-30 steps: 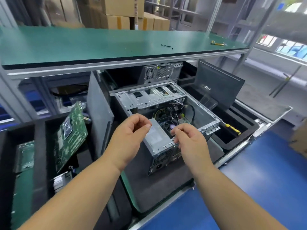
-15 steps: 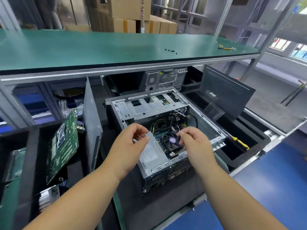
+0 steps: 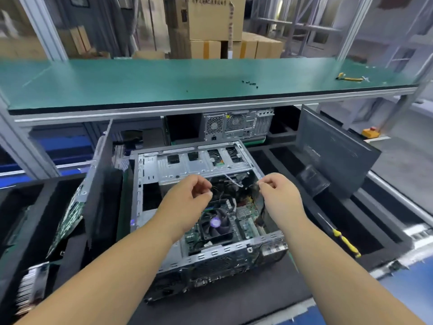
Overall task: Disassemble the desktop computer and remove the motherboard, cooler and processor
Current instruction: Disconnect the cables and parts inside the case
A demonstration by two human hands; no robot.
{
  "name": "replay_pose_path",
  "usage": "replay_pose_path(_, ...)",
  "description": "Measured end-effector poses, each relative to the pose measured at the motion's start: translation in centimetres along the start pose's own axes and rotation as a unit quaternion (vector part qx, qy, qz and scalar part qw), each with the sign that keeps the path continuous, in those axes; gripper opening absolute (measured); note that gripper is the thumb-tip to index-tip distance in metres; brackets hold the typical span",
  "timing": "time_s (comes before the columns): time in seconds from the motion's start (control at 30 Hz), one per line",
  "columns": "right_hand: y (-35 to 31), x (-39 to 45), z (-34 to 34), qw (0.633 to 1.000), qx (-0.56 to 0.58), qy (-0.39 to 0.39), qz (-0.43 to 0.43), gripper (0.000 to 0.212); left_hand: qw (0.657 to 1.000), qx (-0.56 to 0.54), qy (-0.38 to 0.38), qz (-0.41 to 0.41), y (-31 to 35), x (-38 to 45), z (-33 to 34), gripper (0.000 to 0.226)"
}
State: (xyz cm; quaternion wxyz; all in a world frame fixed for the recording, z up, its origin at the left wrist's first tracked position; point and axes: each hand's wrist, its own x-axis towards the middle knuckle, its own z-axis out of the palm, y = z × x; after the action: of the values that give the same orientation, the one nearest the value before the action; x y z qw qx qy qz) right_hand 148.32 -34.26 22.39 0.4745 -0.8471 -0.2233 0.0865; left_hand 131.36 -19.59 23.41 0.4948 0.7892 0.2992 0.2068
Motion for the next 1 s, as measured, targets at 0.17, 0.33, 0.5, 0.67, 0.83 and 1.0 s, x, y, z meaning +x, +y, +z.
replay_pose_path(0.17,1.4,3.0,-0.3,0.999,0.004,-0.051,-0.015,0.013,0.997,0.047,-0.012,-0.062,-0.2,4.0,4.8,0.01)
replay_pose_path(0.33,2.3,3.4,1.3,0.995,0.009,-0.089,-0.032,0.015,0.986,0.101,-0.02,-0.134,-2.0,7.7,8.2,0.045)
replay_pose_path(0.5,3.5,3.4,1.8,0.994,0.015,-0.089,-0.053,0.016,0.986,0.136,-0.036,-0.091,-3.3,8.8,9.9,0.036)
replay_pose_path(0.67,3.5,3.5,2.0,0.996,0.016,-0.076,-0.052,0.018,0.976,0.219,-0.009,-0.006,-3.0,8.7,9.9,0.016)
replay_pose_path(0.83,2.8,4.2,2.1,0.992,-0.092,-0.068,-0.057,0.012,0.984,0.179,-0.004,0.011,-3.3,8.2,10.3,0.015)
replay_pose_path(1.0,1.5,5.4,2.2,0.98,-0.162,-0.077,-0.09,0.015,0.985,0.169,-0.023,-0.003,-3.2,8.1,10.1,0.021)
